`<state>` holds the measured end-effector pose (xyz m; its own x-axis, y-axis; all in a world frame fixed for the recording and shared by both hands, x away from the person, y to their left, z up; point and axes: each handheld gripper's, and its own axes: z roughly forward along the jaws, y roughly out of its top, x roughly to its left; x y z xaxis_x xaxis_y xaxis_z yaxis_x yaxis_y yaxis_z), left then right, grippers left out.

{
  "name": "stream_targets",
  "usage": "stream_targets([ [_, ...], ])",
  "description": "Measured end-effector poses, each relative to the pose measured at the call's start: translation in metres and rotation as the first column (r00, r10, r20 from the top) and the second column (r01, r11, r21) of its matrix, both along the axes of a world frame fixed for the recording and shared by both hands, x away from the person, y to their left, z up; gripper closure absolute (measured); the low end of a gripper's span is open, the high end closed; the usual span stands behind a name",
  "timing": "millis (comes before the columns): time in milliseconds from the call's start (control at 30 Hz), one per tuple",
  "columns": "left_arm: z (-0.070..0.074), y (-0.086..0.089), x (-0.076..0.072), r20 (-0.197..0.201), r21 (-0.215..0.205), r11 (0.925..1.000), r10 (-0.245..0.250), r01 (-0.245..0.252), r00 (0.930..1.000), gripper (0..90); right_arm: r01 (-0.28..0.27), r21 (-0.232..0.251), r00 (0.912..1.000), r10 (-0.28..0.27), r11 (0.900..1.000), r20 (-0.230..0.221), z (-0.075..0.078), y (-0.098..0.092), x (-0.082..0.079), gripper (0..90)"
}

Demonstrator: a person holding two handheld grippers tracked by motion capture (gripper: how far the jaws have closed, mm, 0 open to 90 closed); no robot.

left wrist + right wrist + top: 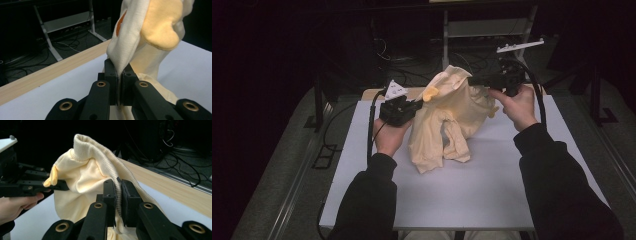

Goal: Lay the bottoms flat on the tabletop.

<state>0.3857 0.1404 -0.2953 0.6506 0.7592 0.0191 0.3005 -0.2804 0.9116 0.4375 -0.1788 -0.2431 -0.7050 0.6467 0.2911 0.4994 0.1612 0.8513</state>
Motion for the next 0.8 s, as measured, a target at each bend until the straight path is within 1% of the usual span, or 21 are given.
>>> stream_targets([
  [67,0.004,0.003,-0.001,0.005,-0.003,1.0,0.003,-0.003,1.0,84.9,-0.003,-0.001,1.0,0.003,1.0,0.003,0.003,0.004,0.001,81.7],
  [133,0.008,0.008,-0.004,0.013,-0.02,0.9998,0.005,-0.004,0.9999,85.0,-0.006,0.001,1.0,0.006,1.0,0.008,0.007,0.009,0.003,81.8],
  [167,0.009,0.01,-0.005,0.014,-0.023,0.9997,0.003,-0.003,0.9999,85.0,-0.007,0.003,0.9999,0.007,1.0,0.01,0.008,0.011,0.004,81.7],
  [200,0.009,0.011,-0.006,0.009,-0.035,0.9994,0.003,-0.003,1.0,84.9,-0.009,0.007,0.9999,0.008,1.0,0.009,0.008,0.013,0.005,81.7],
  [233,0.01,0.013,-0.007,0.012,-0.034,0.9994,-0.002,0.003,0.9999,85.0,-0.01,0.01,0.9999,0.01,1.0,0.011,0.008,0.015,0.006,81.7],
  [367,0.011,0.017,-0.012,0.02,-0.037,0.9993,-0.006,0.006,0.9998,85.0,-0.013,0.02,0.9999,0.012,1.0,0.007,0.006,0.023,0.013,81.7],
  [500,0.01,0.019,-0.014,0.011,-0.065,0.9978,-0.01,0.011,0.9999,85.0,-0.013,0.033,0.9999,0.013,0.999,-0.004,0.0,0.032,0.02,81.7],
  [533,0.008,0.019,-0.015,0.003,-0.08,0.9967,-0.016,0.016,0.9999,85.0,-0.014,0.036,0.9999,0.014,0.999,-0.009,-0.002,0.034,0.022,81.7],
  [600,0.003,0.017,-0.016,-0.006,-0.092,0.9954,-0.028,0.028,0.9996,85.0,-0.009,0.035,0.9997,0.01,0.999,-0.021,-0.008,0.037,0.026,81.6],
  [667,-0.008,0.01,-0.018,-0.028,-0.101,0.9936,-0.054,0.051,0.9981,85.0,-0.006,0.033,0.9993,0.008,0.999,-0.036,-0.016,0.038,0.028,81.4],
  [733,-0.019,0.002,-0.019,-0.045,-0.096,0.9931,-0.073,0.068,0.9963,85.0,0.002,0.026,0.9983,-0.001,1.0,-0.059,-0.028,0.038,0.03,81.0],
  [767,-0.027,-0.005,-0.019,-0.057,-0.09,0.9927,-0.086,0.08,0.9947,85.0,0.009,0.022,0.9973,-0.007,1.0,-0.073,-0.036,0.037,0.031,81.0],
  [800,-0.033,-0.009,-0.019,-0.065,-0.092,0.992,-0.093,0.086,0.9936,85.0,0.018,0.018,0.9954,-0.016,1.0,-0.094,-0.047,0.035,0.032,80.9],
])
